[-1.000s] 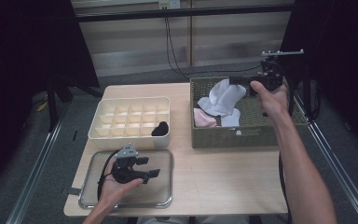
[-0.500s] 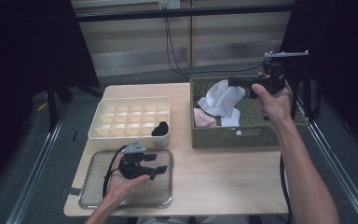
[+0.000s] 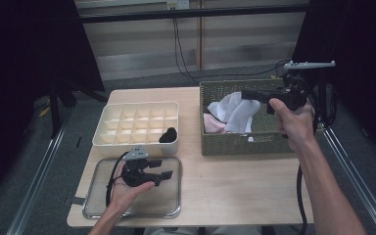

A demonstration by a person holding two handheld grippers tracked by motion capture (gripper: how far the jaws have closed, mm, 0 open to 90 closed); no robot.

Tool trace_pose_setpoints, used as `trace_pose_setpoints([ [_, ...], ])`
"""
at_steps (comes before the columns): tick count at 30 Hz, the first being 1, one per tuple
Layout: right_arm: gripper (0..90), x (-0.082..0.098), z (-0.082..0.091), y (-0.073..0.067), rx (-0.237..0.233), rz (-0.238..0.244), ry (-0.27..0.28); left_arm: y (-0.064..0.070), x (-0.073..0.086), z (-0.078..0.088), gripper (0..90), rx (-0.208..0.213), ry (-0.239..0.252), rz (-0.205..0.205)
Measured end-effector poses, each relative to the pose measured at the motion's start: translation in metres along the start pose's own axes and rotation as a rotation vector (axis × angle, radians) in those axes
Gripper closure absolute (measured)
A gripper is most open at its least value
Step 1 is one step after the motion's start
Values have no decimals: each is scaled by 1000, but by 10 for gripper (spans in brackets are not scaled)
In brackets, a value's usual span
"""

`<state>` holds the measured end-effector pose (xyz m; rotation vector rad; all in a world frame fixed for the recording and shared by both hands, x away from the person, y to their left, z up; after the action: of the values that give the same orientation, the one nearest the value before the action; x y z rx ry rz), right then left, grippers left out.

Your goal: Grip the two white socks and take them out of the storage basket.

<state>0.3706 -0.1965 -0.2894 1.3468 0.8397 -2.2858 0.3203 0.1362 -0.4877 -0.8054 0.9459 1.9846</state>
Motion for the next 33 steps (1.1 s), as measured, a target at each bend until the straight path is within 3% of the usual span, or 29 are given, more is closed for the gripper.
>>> trace_pose_setpoints([
  [9,888,16,13,-26,-31,23,-2,0,3,-2,336,3,-6,0],
  [22,888,41,17,-53,-69,59,-30,-1,3,-3,333,-2,-14,0],
  [25,888,53,15,-55,-87,44,-37,-1,3,-2,326,4,-8,1],
  [33,888,91,3,-52,-72,36,-114,1,0,-4,323,3,-8,7],
])
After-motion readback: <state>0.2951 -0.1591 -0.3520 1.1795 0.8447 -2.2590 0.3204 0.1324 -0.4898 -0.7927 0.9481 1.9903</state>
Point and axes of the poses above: each handheld gripper's, and its own axes: z roughly backward along the jaws, x roughly out of its underside, y roughly to its right, the point moved 6 cm from there along -z, roughly forward along the jaws, and after that the axes turned 9 degrees about x, right-handed, at the moved point
